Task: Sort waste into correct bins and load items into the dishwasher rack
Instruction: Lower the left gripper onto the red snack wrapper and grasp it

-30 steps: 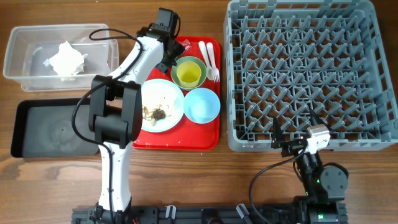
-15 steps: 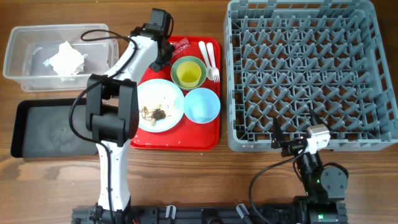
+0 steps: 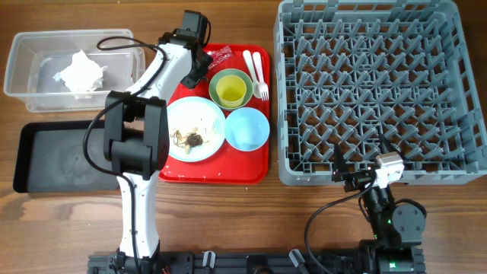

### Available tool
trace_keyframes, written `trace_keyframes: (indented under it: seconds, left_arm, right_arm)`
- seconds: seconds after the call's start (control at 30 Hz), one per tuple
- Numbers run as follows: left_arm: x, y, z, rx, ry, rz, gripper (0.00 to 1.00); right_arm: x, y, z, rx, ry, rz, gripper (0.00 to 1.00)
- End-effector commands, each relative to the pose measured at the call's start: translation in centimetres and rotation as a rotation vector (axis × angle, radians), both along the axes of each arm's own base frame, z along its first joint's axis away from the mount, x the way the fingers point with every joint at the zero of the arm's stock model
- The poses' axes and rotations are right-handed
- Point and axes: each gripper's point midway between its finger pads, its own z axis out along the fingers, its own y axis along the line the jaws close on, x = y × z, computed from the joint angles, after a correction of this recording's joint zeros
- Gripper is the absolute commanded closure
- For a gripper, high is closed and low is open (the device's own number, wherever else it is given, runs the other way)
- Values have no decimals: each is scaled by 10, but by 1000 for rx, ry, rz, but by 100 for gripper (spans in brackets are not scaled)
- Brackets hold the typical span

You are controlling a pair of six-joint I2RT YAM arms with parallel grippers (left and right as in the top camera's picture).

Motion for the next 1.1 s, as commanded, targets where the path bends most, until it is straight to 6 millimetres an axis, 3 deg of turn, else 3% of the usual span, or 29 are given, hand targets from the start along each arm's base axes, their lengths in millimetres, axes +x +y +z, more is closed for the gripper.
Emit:
trace_keyframes:
  seconds: [0.0,0.03,0.1,0.33,0.47,0.67,0.9,1.07]
  left_arm:
    - [9,1,49,-10,-103,5,5]
    - [11,1,51,-11,-115,-1,1]
    - [17,-1,53,13,-139,-74,1]
    - [37,-7,62,219,-209,-539,0]
    - [40,-7,52,308,-195,-731,0]
    - [32,-29,34,339,-183,-1097,0]
    - [30,-28,27,386,-166,-1214,0]
    - [29,-27,8,403,-133,-1275,0]
  right_arm:
    - [0,-3,1,4,-5,-13,0]
    - [0,-3,1,4,-5,-13,0]
    - [0,-3,1,4,-5,-13,0]
    - [0,-3,1,4,-5,-13,0]
    - [0,-3,1,4,-5,-13,0]
    - [0,-2,1,4,-5,-13,0]
    - [0,-3,1,4,-5,-13,0]
    - [0,-3,1,4,-5,-13,0]
